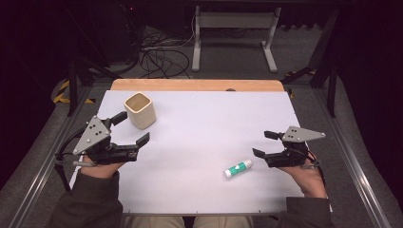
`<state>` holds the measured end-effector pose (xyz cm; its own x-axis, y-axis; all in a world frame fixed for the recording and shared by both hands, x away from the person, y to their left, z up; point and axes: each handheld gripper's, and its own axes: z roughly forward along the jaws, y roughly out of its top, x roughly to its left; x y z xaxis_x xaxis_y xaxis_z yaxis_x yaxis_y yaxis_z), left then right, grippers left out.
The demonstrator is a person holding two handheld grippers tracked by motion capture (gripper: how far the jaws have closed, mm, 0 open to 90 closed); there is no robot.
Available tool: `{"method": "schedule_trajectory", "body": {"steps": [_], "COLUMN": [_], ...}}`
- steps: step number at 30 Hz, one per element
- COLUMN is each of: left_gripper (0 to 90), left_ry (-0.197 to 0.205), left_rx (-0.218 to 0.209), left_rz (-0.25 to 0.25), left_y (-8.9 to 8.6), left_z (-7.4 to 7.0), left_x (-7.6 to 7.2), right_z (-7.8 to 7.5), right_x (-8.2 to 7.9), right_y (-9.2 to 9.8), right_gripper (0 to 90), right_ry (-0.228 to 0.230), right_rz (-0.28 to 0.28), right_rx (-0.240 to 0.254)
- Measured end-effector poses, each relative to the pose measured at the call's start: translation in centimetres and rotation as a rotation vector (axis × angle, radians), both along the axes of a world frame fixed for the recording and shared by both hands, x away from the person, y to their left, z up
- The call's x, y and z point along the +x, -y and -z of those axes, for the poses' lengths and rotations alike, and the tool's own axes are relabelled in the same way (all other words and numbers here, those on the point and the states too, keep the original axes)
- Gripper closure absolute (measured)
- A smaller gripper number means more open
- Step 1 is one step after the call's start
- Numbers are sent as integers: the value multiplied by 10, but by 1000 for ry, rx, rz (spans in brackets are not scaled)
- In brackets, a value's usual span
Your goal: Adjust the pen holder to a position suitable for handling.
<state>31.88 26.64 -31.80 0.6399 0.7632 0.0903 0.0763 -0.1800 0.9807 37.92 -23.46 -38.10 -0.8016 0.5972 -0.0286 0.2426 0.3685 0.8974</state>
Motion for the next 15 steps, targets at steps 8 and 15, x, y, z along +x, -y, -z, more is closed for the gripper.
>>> {"method": "schedule_trajectory", "body": {"steps": [8, 15], "left_gripper": [76, 77], "left_ry": [-1, -2], "left_rx": [0, 2], "left_rz": [1, 6], "left_y": [1, 2], "left_z": [0, 1], "left_x": [0, 0], "right_z": [4, 8], "right_x": [1, 2], "right_y": [-1, -3], "right_gripper": [242, 262], "right_ry": [-17, -34], "right_rz": [-23, -49], "right_rx": [-20, -38]}}
